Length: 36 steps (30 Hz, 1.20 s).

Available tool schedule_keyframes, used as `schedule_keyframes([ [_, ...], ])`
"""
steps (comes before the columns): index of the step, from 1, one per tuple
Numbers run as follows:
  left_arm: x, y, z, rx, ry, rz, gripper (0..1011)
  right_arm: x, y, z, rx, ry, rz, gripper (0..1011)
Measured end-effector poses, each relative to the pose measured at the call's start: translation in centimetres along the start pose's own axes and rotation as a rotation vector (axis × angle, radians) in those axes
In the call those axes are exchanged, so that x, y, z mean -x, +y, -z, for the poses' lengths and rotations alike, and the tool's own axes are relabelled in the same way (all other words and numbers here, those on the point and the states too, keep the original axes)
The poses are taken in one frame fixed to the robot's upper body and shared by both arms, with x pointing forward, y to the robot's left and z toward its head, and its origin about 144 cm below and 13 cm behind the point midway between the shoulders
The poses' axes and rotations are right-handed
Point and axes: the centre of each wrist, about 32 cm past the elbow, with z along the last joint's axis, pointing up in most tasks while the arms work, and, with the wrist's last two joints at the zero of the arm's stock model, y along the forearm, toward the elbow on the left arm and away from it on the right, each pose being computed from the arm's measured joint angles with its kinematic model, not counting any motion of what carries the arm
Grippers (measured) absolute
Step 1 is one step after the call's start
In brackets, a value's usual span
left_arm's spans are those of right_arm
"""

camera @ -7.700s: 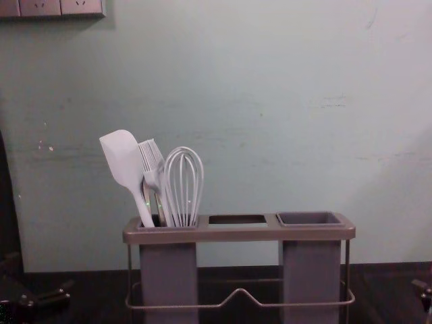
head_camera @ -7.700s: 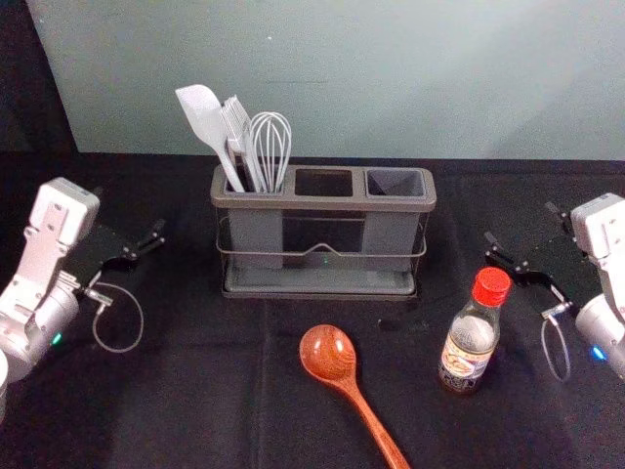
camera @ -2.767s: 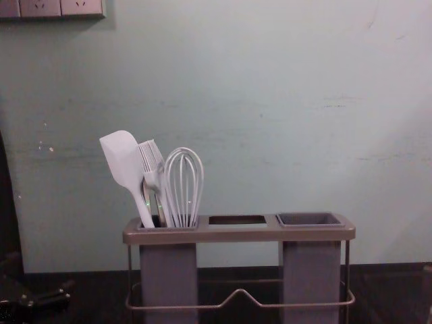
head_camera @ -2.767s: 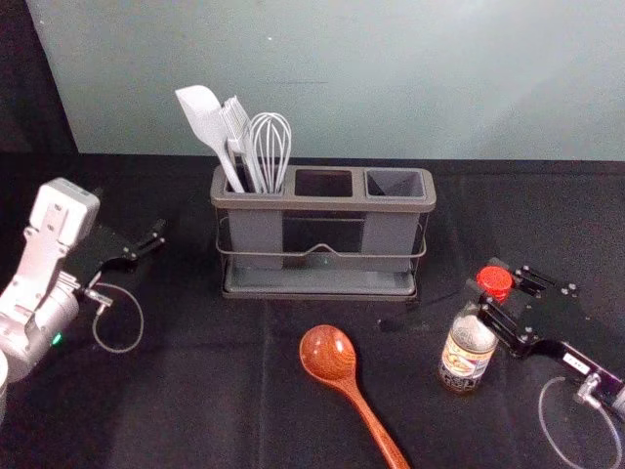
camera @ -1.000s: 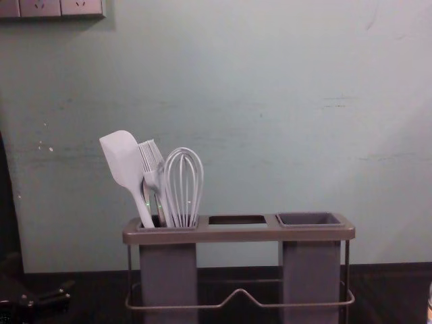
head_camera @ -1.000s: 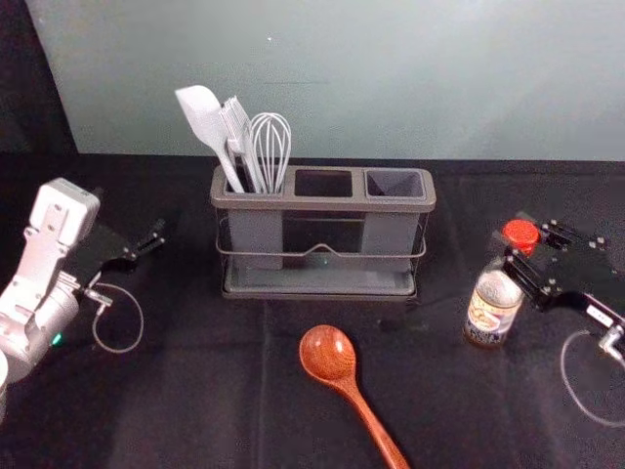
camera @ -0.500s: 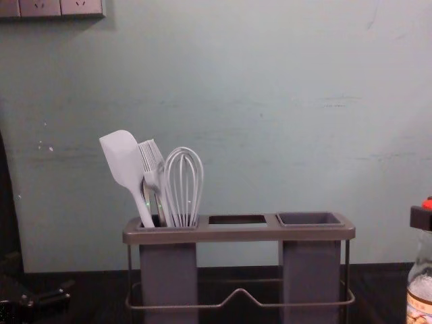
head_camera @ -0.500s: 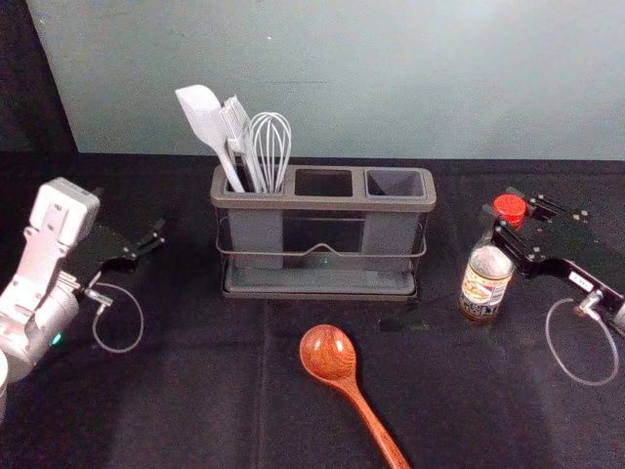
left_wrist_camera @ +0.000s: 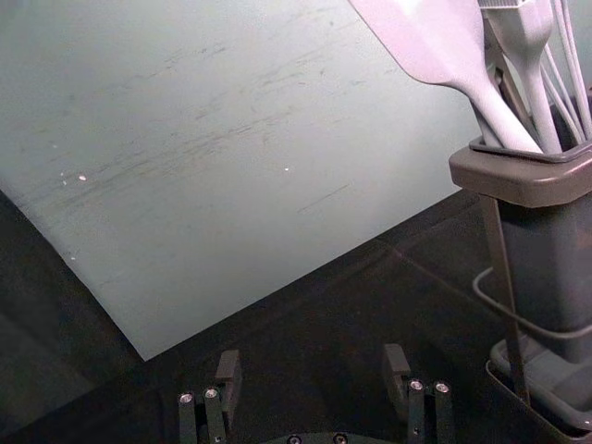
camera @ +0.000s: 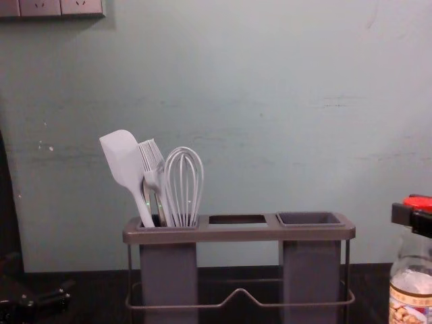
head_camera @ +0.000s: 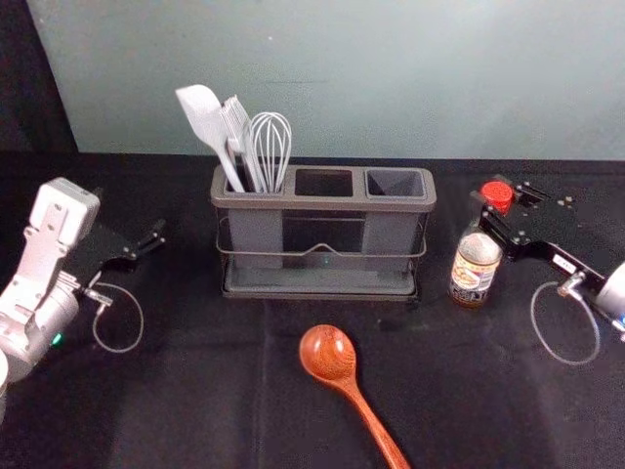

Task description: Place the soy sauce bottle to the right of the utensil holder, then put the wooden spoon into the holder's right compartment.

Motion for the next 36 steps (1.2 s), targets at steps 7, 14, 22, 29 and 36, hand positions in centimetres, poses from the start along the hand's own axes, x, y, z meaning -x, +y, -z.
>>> schedule_keyframes([
  [7,0.0,0.0,0.0,0.000,0.000,0.000,1005,-0.2,0.9,0.3,-0.004,0.006,0.004,381],
  [14,0.0,0.0,0.0,0.000,0.000,0.000,1005,-0.4,1.7,0.6,-0.002,0.012,0.009,381],
  [22,0.0,0.0,0.0,0.000,0.000,0.000,1005,-0.5,2.3,0.9,-0.004,0.025,0.013,381],
  [29,0.0,0.0,0.0,0.000,0.000,0.000,1005,-0.3,2.8,1.2,-0.011,0.035,0.019,381],
  [36,0.0,0.0,0.0,0.000,0.000,0.000,1005,-0.2,3.1,1.4,-0.016,0.036,0.025,381],
])
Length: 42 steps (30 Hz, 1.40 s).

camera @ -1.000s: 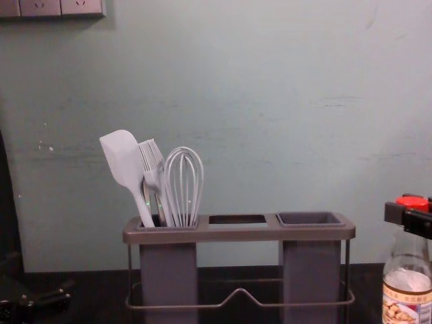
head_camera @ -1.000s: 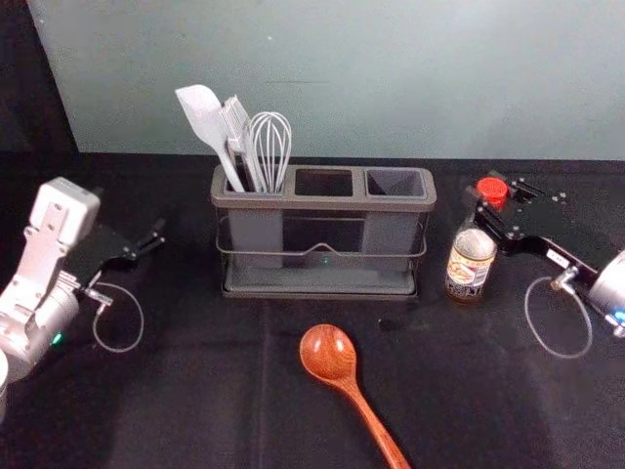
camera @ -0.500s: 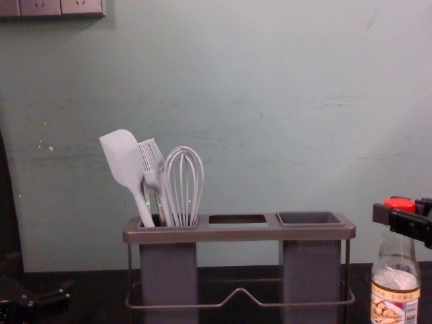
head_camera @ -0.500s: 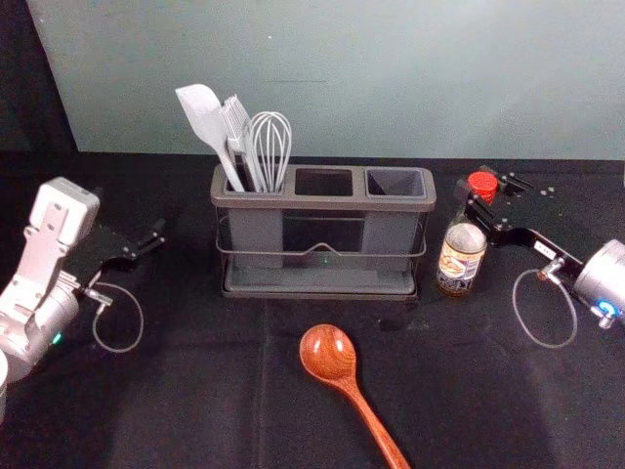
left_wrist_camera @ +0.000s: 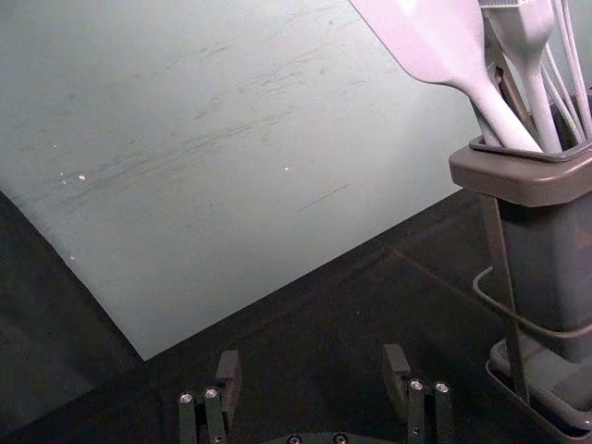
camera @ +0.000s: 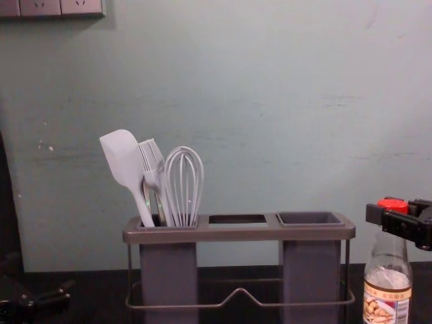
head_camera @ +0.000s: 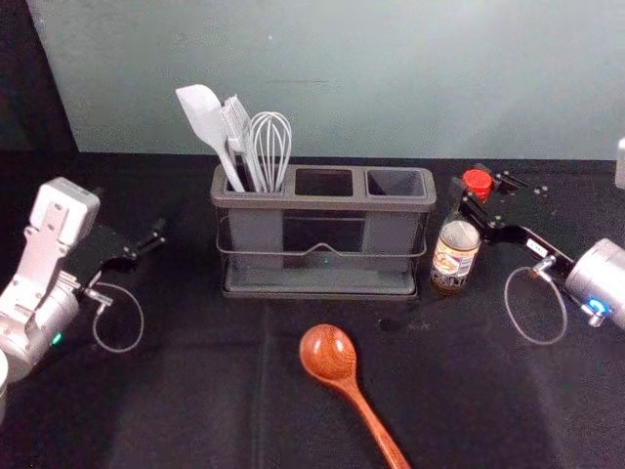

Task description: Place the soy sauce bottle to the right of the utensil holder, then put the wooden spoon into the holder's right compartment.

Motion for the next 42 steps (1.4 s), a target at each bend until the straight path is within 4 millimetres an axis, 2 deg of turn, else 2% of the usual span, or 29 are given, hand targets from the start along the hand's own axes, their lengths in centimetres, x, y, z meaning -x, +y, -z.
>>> schedule_keyframes([
  [18,0.0,0.0,0.0,0.000,0.000,0.000,1005,-0.1,0.5,0.4,-0.006,0.009,0.013,381],
  [20,0.0,0.0,0.0,0.000,0.000,0.000,1005,-0.1,0.5,0.4,-0.008,0.009,0.014,408],
  [22,0.0,0.0,0.0,0.000,0.000,0.000,1005,-0.1,0.5,0.4,-0.008,0.009,0.014,487],
  [23,0.0,0.0,0.0,0.000,0.000,0.000,1005,-0.1,0.5,0.4,-0.009,0.008,0.015,487],
  [26,0.0,0.0,0.0,0.000,0.000,0.000,1005,-0.1,0.5,0.2,-0.015,0.006,0.015,609],
  [35,0.0,0.0,0.0,0.000,0.000,0.000,1005,-0.2,0.1,-1.5,-0.040,-0.016,0.021,880],
  [39,0.0,0.0,0.0,0.000,0.000,0.000,1005,-0.1,-0.3,-2.3,-0.042,-0.030,0.028,973],
  [42,0.0,0.0,0.0,0.000,0.000,0.000,1005,0.2,-0.9,-2.8,-0.029,-0.043,0.032,1003],
])
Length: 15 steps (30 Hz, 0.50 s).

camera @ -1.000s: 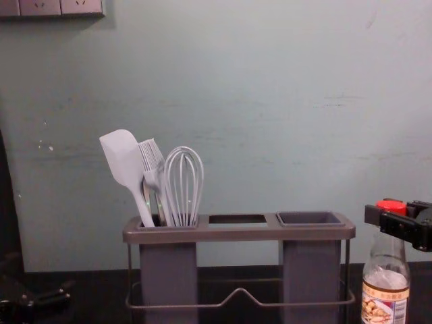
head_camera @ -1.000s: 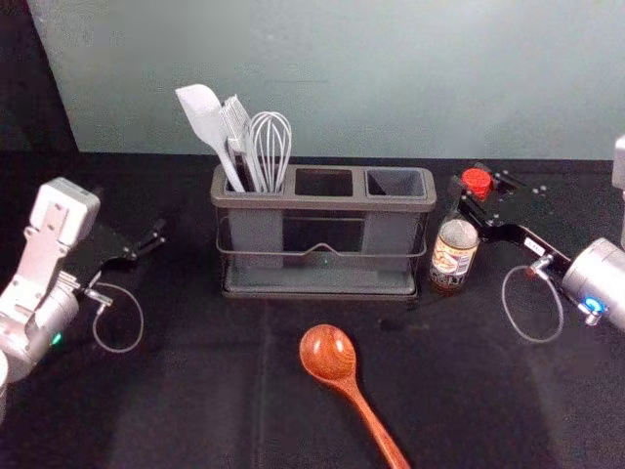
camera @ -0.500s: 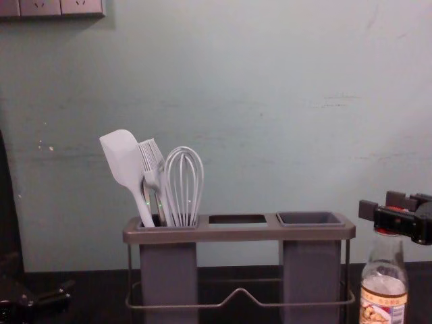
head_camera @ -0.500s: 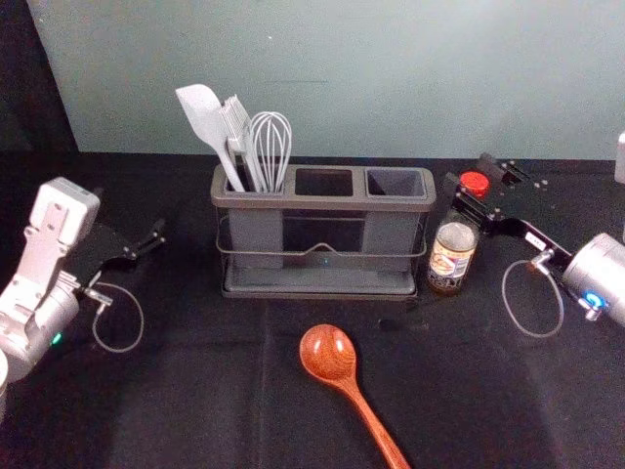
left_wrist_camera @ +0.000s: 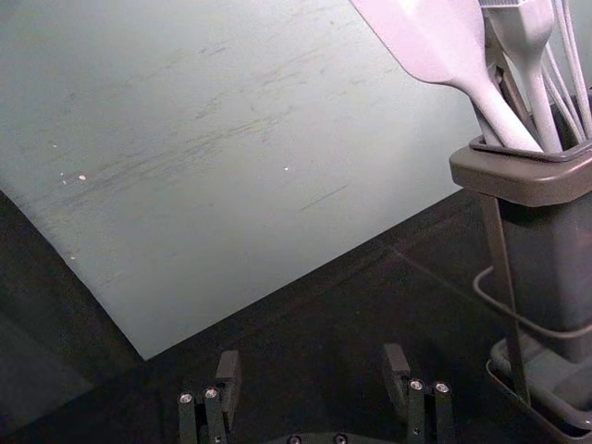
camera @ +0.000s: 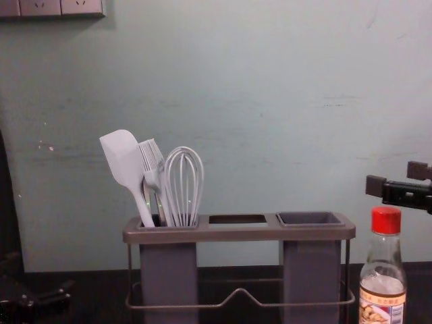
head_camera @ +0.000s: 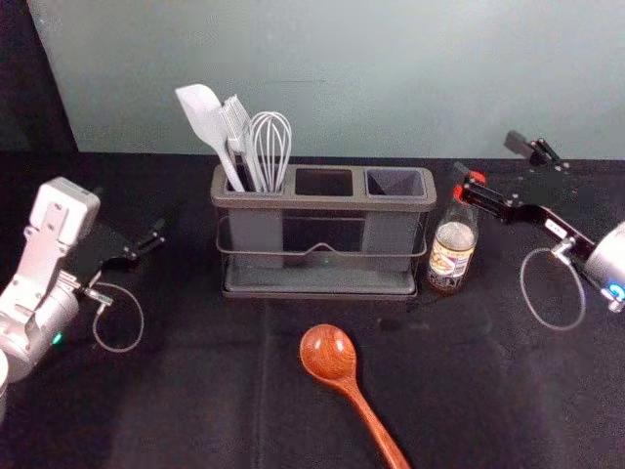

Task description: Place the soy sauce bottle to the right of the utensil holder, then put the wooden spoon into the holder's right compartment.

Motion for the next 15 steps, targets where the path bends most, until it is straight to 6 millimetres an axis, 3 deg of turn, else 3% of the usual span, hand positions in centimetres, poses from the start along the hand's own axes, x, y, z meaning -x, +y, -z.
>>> schedule_keyframes([
  [15,0.0,0.0,0.0,0.000,0.000,0.000,1005,2.8,-3.4,-0.9,0.031,-0.032,-0.087,1003],
])
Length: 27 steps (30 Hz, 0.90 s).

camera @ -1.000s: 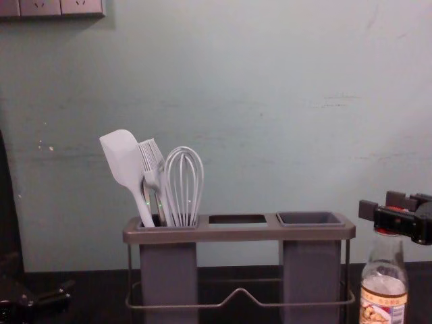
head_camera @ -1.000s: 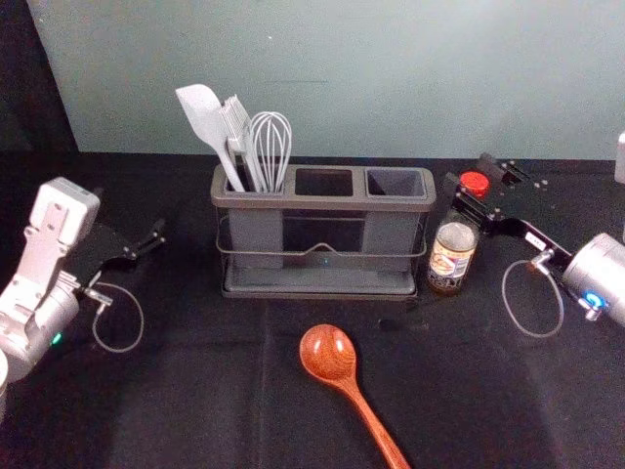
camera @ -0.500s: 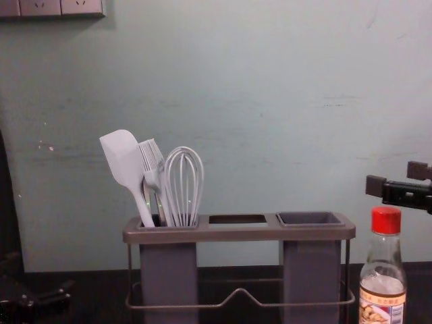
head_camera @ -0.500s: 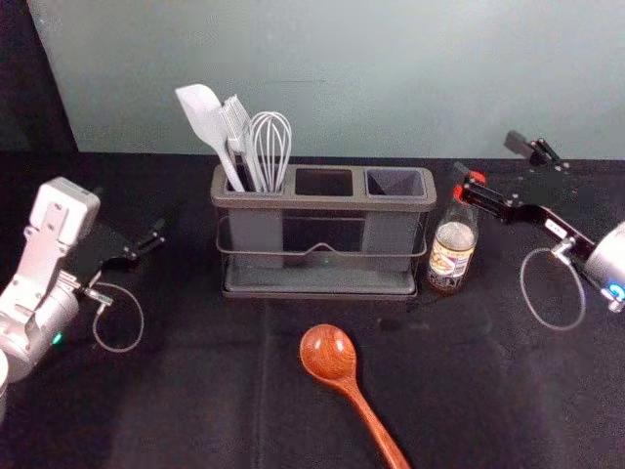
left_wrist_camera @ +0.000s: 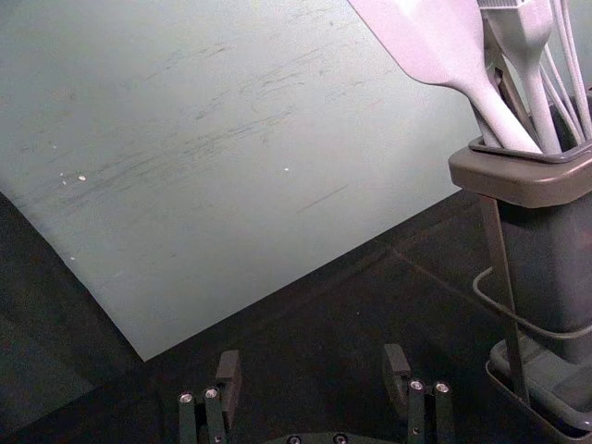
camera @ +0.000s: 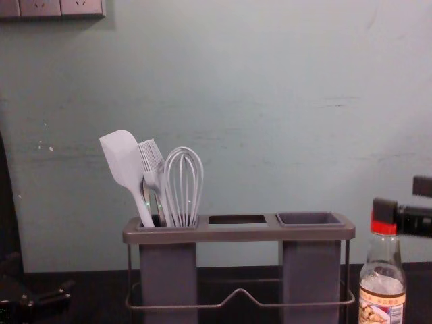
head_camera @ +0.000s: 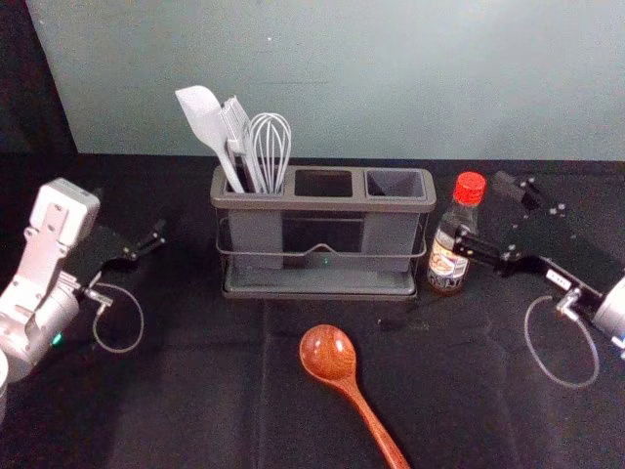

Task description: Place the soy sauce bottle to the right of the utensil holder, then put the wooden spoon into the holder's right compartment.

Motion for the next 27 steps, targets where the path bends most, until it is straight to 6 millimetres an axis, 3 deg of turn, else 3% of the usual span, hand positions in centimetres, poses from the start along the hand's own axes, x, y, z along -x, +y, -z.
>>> schedule_keyframes([
  [12,0.0,0.0,0.0,0.000,0.000,0.000,1005,4.4,-0.7,0.7,0.068,0.012,-0.045,1003],
  [19,0.0,0.0,0.0,0.000,0.000,0.000,1005,8.3,-0.4,1.1,0.157,-0.031,-0.008,1003],
  [27,0.0,0.0,0.0,0.000,0.000,0.000,1005,11.2,0.3,1.4,0.260,-0.051,0.018,1003],
])
